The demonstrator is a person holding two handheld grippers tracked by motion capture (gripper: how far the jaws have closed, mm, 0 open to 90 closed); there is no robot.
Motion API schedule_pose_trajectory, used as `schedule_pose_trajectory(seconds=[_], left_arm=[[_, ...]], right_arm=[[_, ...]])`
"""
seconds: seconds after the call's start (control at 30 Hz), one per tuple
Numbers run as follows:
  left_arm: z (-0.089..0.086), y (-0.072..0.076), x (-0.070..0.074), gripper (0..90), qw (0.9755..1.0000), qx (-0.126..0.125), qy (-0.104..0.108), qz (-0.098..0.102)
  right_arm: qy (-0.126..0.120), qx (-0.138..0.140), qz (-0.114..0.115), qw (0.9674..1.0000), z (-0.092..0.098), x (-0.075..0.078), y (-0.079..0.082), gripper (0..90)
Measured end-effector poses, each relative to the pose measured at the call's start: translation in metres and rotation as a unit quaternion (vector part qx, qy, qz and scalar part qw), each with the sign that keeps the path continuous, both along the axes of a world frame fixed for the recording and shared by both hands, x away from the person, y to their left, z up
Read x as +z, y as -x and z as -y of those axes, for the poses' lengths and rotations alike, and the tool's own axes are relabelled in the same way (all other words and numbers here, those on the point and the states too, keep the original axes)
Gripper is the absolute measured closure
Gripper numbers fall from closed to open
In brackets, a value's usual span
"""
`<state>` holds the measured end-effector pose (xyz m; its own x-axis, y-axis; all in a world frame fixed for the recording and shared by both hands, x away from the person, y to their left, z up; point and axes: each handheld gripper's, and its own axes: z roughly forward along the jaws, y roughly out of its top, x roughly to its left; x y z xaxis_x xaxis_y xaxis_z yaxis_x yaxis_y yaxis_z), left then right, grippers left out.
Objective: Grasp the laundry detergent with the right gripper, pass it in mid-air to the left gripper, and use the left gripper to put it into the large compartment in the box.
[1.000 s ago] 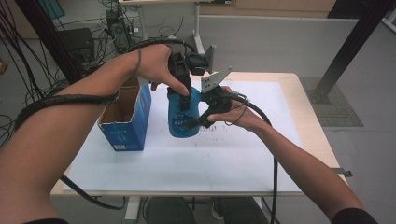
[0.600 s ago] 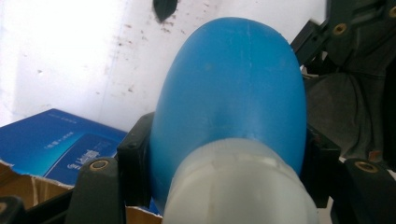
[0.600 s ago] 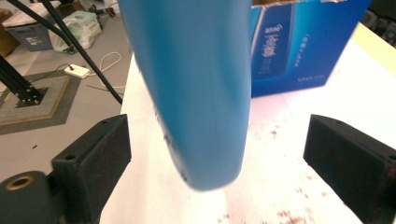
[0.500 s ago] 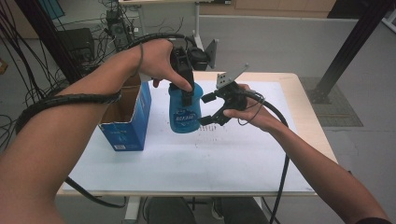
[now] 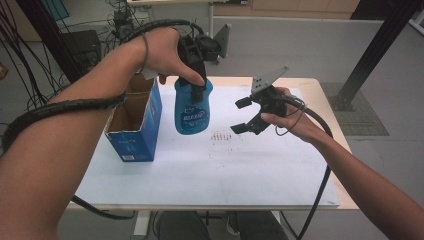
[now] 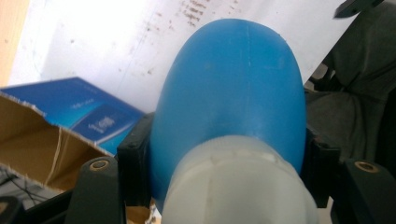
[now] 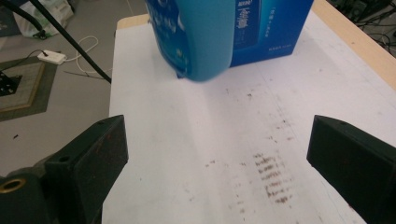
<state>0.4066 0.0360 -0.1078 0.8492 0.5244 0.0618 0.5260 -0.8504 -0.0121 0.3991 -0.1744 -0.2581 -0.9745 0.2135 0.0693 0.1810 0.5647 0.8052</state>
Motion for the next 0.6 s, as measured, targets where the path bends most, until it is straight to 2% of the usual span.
schedule_pose_trajectory(seconds=[0.17, 0.3, 0.5, 0.6], left_arm=[[-0.008, -0.001, 0.016, 36.5, 0.9992, 0.038, 0.007, 0.008], [-0.016, -0.004, 0.027, 36.5, 0.9974, 0.071, 0.006, 0.01], [-0.03, -0.008, 0.041, 36.5, 0.9925, 0.121, 0.006, 0.018], [-0.038, -0.01, 0.048, 36.5, 0.9889, 0.146, 0.008, 0.024]], right_arm=[[0.009, -0.014, 0.001, 0.9999, 0.014, 0.004, 0.002, 5.3], [0.021, -0.021, 0.003, 0.9995, 0.024, 0.007, 0.004, 5.3], [0.034, -0.031, 0.007, 0.9989, 0.035, 0.01, 0.005, 5.3], [0.037, -0.034, 0.006, 0.9987, 0.039, 0.011, 0.005, 5.4]])
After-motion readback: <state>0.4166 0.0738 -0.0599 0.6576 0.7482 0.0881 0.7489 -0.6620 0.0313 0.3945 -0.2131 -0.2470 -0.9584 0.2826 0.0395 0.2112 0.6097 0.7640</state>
